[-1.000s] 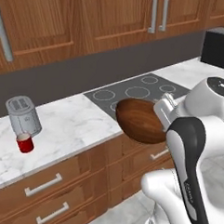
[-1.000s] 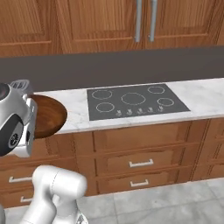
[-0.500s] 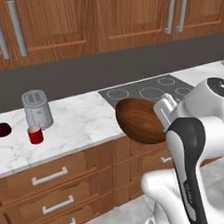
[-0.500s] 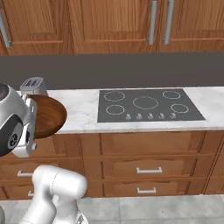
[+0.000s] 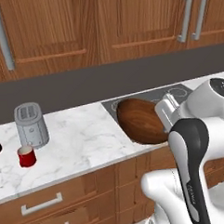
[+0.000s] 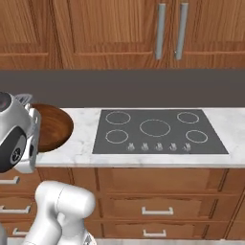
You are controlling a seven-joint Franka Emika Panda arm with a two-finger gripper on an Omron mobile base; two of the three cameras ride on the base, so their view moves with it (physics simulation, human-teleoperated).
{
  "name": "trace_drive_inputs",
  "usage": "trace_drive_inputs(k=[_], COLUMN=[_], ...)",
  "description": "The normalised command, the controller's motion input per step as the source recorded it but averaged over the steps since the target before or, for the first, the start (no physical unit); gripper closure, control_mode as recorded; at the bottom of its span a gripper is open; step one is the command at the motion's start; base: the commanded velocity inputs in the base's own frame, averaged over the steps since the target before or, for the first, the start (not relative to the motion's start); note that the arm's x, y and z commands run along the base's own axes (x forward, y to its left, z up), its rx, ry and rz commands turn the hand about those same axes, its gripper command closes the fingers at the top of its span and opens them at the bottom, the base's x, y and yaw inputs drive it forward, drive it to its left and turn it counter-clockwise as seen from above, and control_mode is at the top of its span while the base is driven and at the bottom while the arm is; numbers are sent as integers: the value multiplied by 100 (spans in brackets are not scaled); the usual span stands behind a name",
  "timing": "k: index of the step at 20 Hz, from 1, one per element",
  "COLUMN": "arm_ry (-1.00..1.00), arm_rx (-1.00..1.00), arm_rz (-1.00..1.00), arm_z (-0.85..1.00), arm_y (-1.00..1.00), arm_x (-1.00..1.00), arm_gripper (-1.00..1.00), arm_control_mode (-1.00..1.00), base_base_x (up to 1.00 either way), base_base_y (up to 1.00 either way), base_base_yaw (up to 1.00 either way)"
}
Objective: Clear the mugs and bowl far away from the sink.
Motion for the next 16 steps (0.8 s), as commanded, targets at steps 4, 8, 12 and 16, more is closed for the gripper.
trace_drive_inputs(k=[4,8,12,16], arm_ry=[0,0,0,0], arm_rx=[0,0,0,0], arm_rz=[0,0,0,0], arm_z=[0,0,0,0], arm_y=[0,0,0,0], arm_x=[0,0,0,0], arm_gripper=[100,100,100,100], arm_control_mode=[100,100,100,100], base_base_x=[63,37,21,29], base_base_y=[10,8,-17,-7], base_base_yaw=[0,0,12,19])
